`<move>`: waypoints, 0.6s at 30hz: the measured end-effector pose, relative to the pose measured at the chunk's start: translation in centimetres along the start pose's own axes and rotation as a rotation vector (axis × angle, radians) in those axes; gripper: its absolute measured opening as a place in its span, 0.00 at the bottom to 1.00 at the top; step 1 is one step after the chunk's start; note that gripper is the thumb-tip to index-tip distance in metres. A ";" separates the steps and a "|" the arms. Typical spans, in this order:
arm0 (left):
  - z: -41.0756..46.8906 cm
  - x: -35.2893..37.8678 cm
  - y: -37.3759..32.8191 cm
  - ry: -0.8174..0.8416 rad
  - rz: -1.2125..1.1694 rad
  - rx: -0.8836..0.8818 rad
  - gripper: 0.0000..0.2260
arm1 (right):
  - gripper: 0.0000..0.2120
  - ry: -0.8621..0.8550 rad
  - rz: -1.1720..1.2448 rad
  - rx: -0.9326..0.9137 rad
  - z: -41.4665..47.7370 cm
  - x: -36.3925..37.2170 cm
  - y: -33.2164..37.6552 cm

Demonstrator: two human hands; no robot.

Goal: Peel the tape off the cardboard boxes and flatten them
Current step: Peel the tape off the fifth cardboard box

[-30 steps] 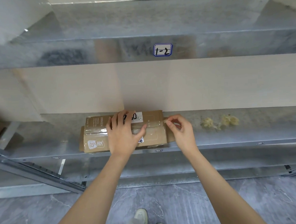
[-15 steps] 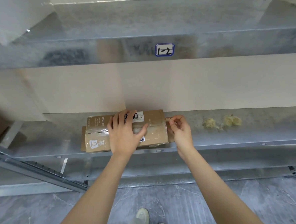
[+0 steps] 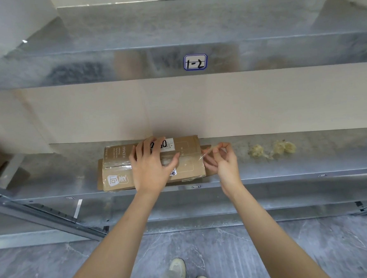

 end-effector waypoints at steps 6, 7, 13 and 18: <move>0.0 0.1 0.0 0.020 0.000 0.003 0.25 | 0.10 0.003 -0.311 -0.152 0.8 0.4 0.6; 0.0 0.1 0.0 0.023 0.003 0.000 0.25 | 0.10 0.002 -0.370 -0.175 0.9 0.5 0.6; 0.3 0.3 0.1 0.027 -0.004 -0.003 0.25 | 0.07 0.051 -0.432 -0.186 0.7 0.0 0.8; 0.4 0.3 0.0 0.018 0.003 -0.003 0.25 | 0.11 0.166 -0.544 -0.222 0.8 -0.5 1.0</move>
Point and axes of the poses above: each hand's wrist, its own z-axis towards the middle knuckle, its own x-axis out of the palm, y = z × x, the point moved 2 cm from there along z, towards the middle knuckle, and after that the axes turned 3 degrees about -y, right-handed, at the moved point
